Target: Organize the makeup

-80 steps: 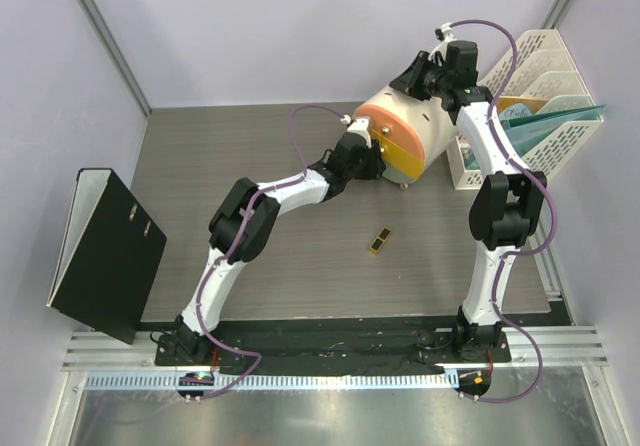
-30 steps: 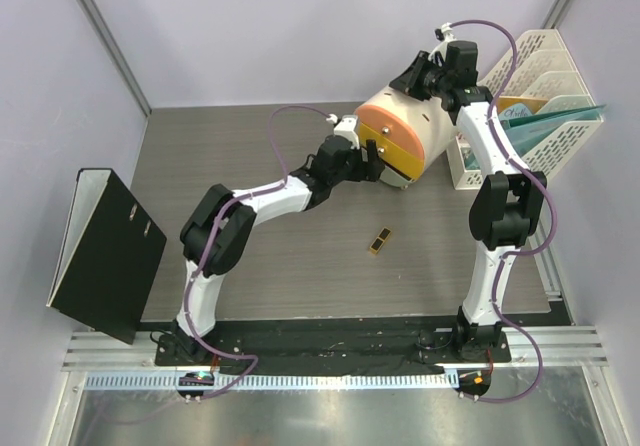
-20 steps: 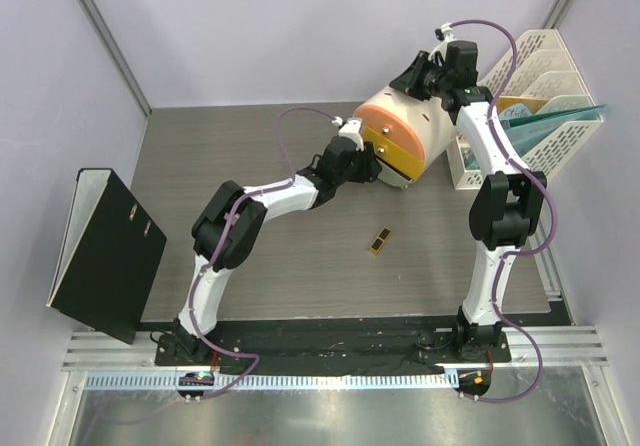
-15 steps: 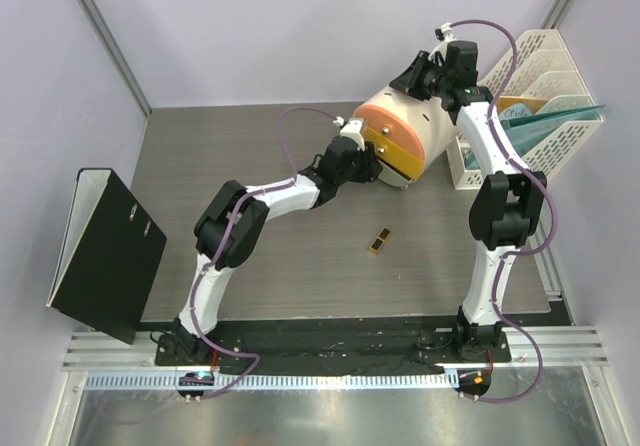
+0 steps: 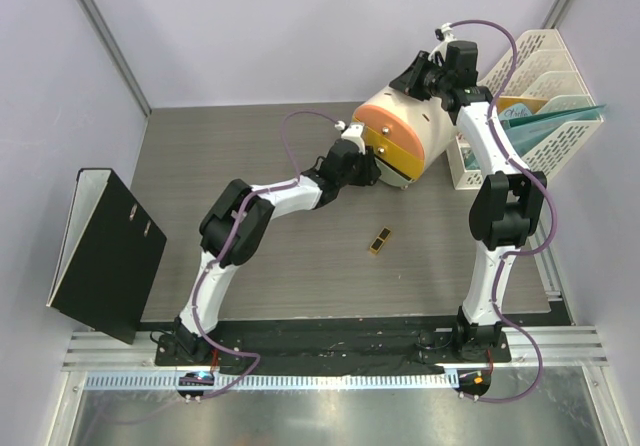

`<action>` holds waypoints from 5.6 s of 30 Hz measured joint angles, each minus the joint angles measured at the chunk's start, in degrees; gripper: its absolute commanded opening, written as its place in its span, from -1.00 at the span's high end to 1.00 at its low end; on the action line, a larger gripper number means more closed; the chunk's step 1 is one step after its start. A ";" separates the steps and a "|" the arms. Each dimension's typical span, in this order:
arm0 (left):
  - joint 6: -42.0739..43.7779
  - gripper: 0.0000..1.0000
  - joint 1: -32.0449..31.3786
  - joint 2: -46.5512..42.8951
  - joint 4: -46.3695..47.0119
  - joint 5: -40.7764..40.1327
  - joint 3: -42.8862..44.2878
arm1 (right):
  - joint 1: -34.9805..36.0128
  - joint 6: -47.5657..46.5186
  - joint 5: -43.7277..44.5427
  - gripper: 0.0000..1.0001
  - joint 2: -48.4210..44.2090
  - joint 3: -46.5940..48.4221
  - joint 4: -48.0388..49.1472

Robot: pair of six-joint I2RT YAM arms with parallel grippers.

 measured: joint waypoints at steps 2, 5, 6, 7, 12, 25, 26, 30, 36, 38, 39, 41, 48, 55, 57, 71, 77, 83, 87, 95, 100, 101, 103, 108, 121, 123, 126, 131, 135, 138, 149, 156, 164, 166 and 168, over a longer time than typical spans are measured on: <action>0.00 0.20 0.09 0.22 -0.02 -0.02 0.00 | 0.00 0.00 0.00 0.62 -0.02 -0.04 0.04; 0.00 0.22 0.31 0.76 -0.11 -0.02 0.35 | 0.00 0.00 0.00 0.61 -0.02 -0.04 0.04; -0.02 0.23 0.37 1.05 -0.17 -0.02 0.74 | 0.00 0.00 0.00 0.62 -0.02 -0.04 0.04; 0.00 0.24 0.44 1.44 -0.24 -0.02 1.25 | 0.00 0.00 0.00 0.62 -0.02 -0.04 0.04; -0.11 0.33 0.70 2.36 -0.42 -0.13 2.62 | 0.00 -0.02 0.00 0.62 -0.02 -0.07 0.04; -0.83 1.00 1.44 2.69 -0.70 2.21 3.34 | 0.00 -0.02 0.00 0.62 -0.02 -0.07 0.04; -0.85 1.00 1.46 2.64 0.11 2.32 2.75 | 0.00 -0.02 0.00 0.62 -0.02 -0.09 0.04; -0.83 1.00 1.53 1.64 3.74 2.60 -0.42 | 0.00 -0.02 0.00 0.62 -0.02 -0.07 0.02; -0.31 1.00 1.62 -4.42 5.20 2.47 -9.09 | 0.00 -0.02 0.00 0.61 -0.02 -0.09 0.02; 0.09 1.00 1.66 -6.05 5.16 2.47 -11.19 | 0.00 -0.02 0.00 0.62 -0.02 -0.09 0.02; 0.31 1.00 1.66 -6.80 5.16 2.45 -12.22 | 0.00 -0.02 0.00 0.61 -0.02 -0.09 0.02; 0.59 0.68 1.49 -8.11 4.96 2.45 -13.77 | 0.00 -0.02 0.00 0.62 -0.02 -0.09 0.02; 2.25 -0.49 0.92 -9.57 2.40 2.47 -14.69 | 0.00 -0.02 0.00 0.62 -0.02 -0.09 0.02; 8.96 -0.65 -0.61 -17.18 -2.60 1.05 -16.00 | 0.00 0.00 -0.02 0.61 -0.02 -0.15 0.04; 12.20 -0.67 -1.38 -19.65 -5.05 0.83 -15.37 | 0.00 0.00 -0.02 0.62 -0.02 -0.13 0.04; 28.00 -0.68 -16.72 -18.45 -25.55 0.22 -6.56 | 0.00 0.00 -0.04 0.61 -0.04 -0.33 0.24; 28.04 -0.63 -17.94 -13.22 -30.58 0.24 -5.68 | 0.00 0.00 -0.07 0.61 -0.20 -0.68 0.61; 27.43 -0.40 -18.40 -9.46 -31.93 0.76 -5.68 | 0.00 0.00 -0.07 0.62 -0.28 -0.85 0.81; 27.04 0.22 -18.51 -7.87 -31.87 2.01 -5.68 | 0.00 0.02 -0.11 0.61 -0.37 -1.03 0.98; 27.85 1.00 -18.71 -7.72 -31.01 3.76 -5.68 | 0.00 0.02 -0.26 0.61 -0.39 -1.11 1.11; 29.66 1.00 -18.73 -11.74 -31.47 1.84 -8.04 | 0.00 0.02 -0.26 0.62 -0.39 -1.11 1.14; 30.27 1.00 -18.73 -12.74 -31.50 1.36 -8.04 | 0.00 0.02 -0.26 0.61 -0.39 -1.09 1.14; 32.00 1.00 -18.71 -16.11 -31.04 -0.26 -8.04 | 0.00 0.02 -0.26 0.61 -0.39 -1.09 1.14; 36.57 1.00 -18.71 -24.17 -26.27 -3.65 -8.02 | 0.00 0.02 -0.26 0.62 -0.39 -1.09 1.14; 35.91 1.00 -12.20 -19.17 -17.14 -12.68 -3.08 | 0.00 0.02 -0.26 0.61 -0.39 -1.11 1.14; 34.88 1.00 -10.69 -17.03 -17.16 -12.96 -1.60 | 0.00 0.02 -0.26 0.61 -0.39 -1.11 1.14; 33.90 1.00 -8.79 -14.47 -17.88 -13.14 0.79 | 0.00 0.02 -0.26 0.61 -0.39 -1.16 1.16; 33.48 0.83 -8.26 -12.11 -19.50 -12.79 4.52 | 0.00 0.02 -0.26 0.61 -0.42 -1.22 1.27; 33.51 0.39 -8.33 -10.73 -20.63 -11.47 6.78 | 0.00 0.00 -0.26 0.61 -0.42 -1.22 1.27; 33.59 -0.14 -8.37 -9.57 -22.32 -9.99 8.52 | 0.00 0.00 -0.28 0.61 -0.42 -1.22 1.27; 32.81 -0.63 -8.09 -5.70 -26.21 -9.05 11.61 | 0.00 0.00 -0.37 0.61 -0.48 -1.38 1.33; 30.45 -0.24 -7.28 -8.17 -24.06 -9.94 7.98 | 0.00 0.00 -0.37 0.61 -0.50 -1.44 1.46; 26.25 1.00 -5.88 -18.80 -19.63 -9.64 -7.63 | 0.00 0.00 -0.42 0.61 -0.50 -1.42 1.46; 25.62 1.00 -5.66 -19.67 -18.93 -9.68 -10.16 | 0.00 0.02 -0.42 0.61 -0.50 -1.42 1.46; 24.76 1.00 -5.57 -19.50 -18.62 -9.66 -11.67 | 0.00 0.02 -0.42 0.60 -0.50 -1.44 1.46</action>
